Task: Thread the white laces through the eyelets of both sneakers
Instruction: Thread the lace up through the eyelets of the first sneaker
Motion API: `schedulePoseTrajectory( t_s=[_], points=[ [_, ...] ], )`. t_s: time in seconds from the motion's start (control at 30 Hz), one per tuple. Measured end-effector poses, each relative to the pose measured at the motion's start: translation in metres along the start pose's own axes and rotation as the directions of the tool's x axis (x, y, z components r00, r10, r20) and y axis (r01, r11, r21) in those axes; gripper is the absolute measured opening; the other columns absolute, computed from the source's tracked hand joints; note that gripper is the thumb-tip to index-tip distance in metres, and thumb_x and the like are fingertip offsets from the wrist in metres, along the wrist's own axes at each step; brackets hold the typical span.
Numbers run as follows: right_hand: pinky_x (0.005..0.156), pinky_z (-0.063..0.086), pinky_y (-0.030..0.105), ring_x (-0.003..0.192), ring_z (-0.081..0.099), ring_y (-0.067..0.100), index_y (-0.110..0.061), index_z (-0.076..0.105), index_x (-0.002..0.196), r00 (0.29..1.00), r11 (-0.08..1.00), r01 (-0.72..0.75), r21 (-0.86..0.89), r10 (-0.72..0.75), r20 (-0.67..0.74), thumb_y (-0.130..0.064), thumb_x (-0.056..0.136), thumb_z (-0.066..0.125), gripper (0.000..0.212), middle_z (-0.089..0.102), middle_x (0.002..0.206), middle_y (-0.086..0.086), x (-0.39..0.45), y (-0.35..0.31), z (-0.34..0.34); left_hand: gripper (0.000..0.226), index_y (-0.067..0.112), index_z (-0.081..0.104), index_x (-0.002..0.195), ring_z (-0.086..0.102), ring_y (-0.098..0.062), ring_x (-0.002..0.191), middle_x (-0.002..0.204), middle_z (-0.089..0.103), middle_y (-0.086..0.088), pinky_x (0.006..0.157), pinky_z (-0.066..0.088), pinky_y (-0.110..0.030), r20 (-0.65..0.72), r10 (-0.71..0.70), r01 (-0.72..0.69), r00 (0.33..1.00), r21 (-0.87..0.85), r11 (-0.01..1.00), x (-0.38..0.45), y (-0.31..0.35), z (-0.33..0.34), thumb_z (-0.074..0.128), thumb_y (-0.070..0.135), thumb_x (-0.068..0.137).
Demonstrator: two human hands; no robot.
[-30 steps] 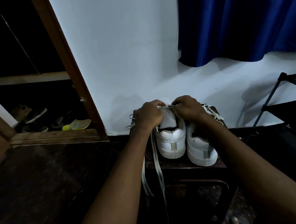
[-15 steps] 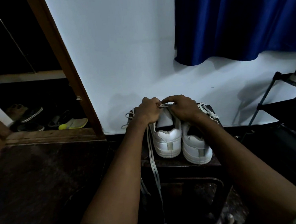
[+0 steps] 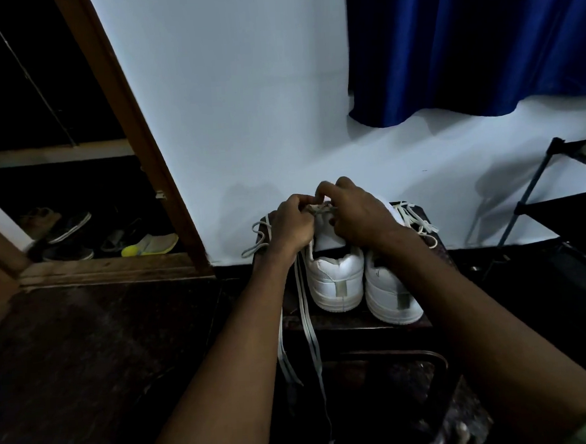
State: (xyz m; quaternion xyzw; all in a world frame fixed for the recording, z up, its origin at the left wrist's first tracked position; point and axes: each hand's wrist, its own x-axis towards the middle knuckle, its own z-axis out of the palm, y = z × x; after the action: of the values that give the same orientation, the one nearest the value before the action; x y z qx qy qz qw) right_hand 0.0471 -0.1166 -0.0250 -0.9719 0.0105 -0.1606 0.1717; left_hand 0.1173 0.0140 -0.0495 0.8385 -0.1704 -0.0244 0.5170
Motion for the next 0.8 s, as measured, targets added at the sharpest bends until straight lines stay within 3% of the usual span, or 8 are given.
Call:
schedulePoseTrajectory(
  t_s=[0.1,0.23,0.33,0.43,0.53,0.57,0.67,0.8],
  points=[
    [0.072,0.052,0.040,0.097,0.057,0.032,-0.026,0.068,0.117,1.000,0.999,0.008,-0.036,-0.009,-0.015,-0.009,0.085,0.066,0.036,0.048,0.111,0.008,0.002,0.004,0.003,0.029,0.012,0.069,0.120,0.064,-0.018,0.115,0.121,0.071,-0.003,0.098,0.051,-0.032,-0.018,-0.033,0.031,0.999,-0.072,0.997,-0.001,-0.002,0.002,0.047,0.005,0.102],
    [0.085,0.052,0.049,0.113,0.049,0.030,-0.028,0.069,0.126,0.999,0.995,-0.011,-0.095,0.015,0.036,-0.018,0.091,0.064,0.036,0.046,0.115,0.008,0.002,0.004,0.008,0.029,0.010,0.068,0.121,0.062,-0.020,0.120,0.126,0.069,-0.007,0.102,0.049,-0.031,-0.028,-0.024,0.020,0.999,-0.129,0.991,-0.004,-0.004,0.004,0.045,0.004,0.105],
    [0.083,0.047,0.045,0.113,0.044,0.028,-0.026,0.073,0.118,1.000,0.997,0.016,-0.080,-0.015,0.024,-0.015,0.096,0.061,0.027,0.049,0.113,0.008,0.003,0.005,0.008,0.029,0.011,0.069,0.117,0.064,-0.021,0.117,0.122,0.071,-0.009,0.102,0.051,-0.035,-0.029,-0.016,0.012,0.999,-0.127,0.992,-0.005,-0.003,0.005,0.046,0.003,0.103],
    [0.093,0.044,0.045,0.103,0.052,0.024,-0.013,0.073,0.097,0.999,0.975,0.014,0.223,-0.004,-0.048,-0.006,0.097,0.053,0.021,0.062,0.101,0.007,0.005,0.006,0.002,0.024,0.013,0.070,0.114,0.066,-0.023,0.113,0.118,0.073,-0.006,0.098,0.052,-0.037,-0.054,-0.019,0.015,0.998,-0.085,0.996,-0.006,-0.001,0.006,0.051,0.007,0.101],
    [0.079,0.043,0.036,0.087,0.056,0.014,-0.014,0.066,0.081,0.962,0.609,-0.213,0.764,0.266,0.056,-0.034,0.106,0.045,0.038,0.064,0.089,0.002,0.001,-0.004,-0.017,0.025,0.031,0.070,0.101,0.067,-0.024,0.110,0.112,0.075,0.000,0.096,0.053,-0.043,-0.081,-0.021,0.019,0.996,-0.013,1.000,-0.006,0.000,0.009,0.050,0.017,0.091],
    [0.075,0.041,0.035,0.083,0.056,0.014,-0.015,0.064,0.079,0.954,0.552,-0.234,0.800,0.287,0.080,-0.040,0.107,0.046,0.042,0.063,0.086,0.002,-0.001,-0.005,-0.023,0.024,0.035,0.068,0.094,0.068,-0.025,0.108,0.109,0.075,0.002,0.095,0.054,-0.044,-0.091,-0.016,0.015,0.996,-0.002,1.000,-0.005,-0.001,0.010,0.048,0.024,0.085],
    [0.071,0.042,0.032,0.071,0.055,0.013,-0.009,0.068,0.072,0.976,0.606,-0.183,0.775,0.208,0.068,-0.043,0.102,0.059,0.046,0.061,0.072,0.005,-0.005,-0.009,-0.028,0.023,0.036,0.063,0.088,0.068,-0.026,0.105,0.105,0.076,0.001,0.094,0.054,-0.045,-0.092,-0.017,0.019,0.996,0.025,0.999,-0.010,0.003,0.010,0.044,0.034,0.076],
    [0.071,0.047,0.027,0.070,0.058,0.010,-0.006,0.075,0.075,0.990,0.654,-0.141,0.743,0.101,0.100,-0.028,0.096,0.071,0.031,0.069,0.072,0.007,-0.004,-0.013,-0.029,0.030,0.026,0.064,0.095,0.065,-0.032,0.107,0.108,0.073,-0.008,0.091,0.050,-0.042,-0.087,0.034,-0.022,0.996,0.129,0.991,-0.017,0.010,0.009,0.040,0.041,0.083]
  ],
)
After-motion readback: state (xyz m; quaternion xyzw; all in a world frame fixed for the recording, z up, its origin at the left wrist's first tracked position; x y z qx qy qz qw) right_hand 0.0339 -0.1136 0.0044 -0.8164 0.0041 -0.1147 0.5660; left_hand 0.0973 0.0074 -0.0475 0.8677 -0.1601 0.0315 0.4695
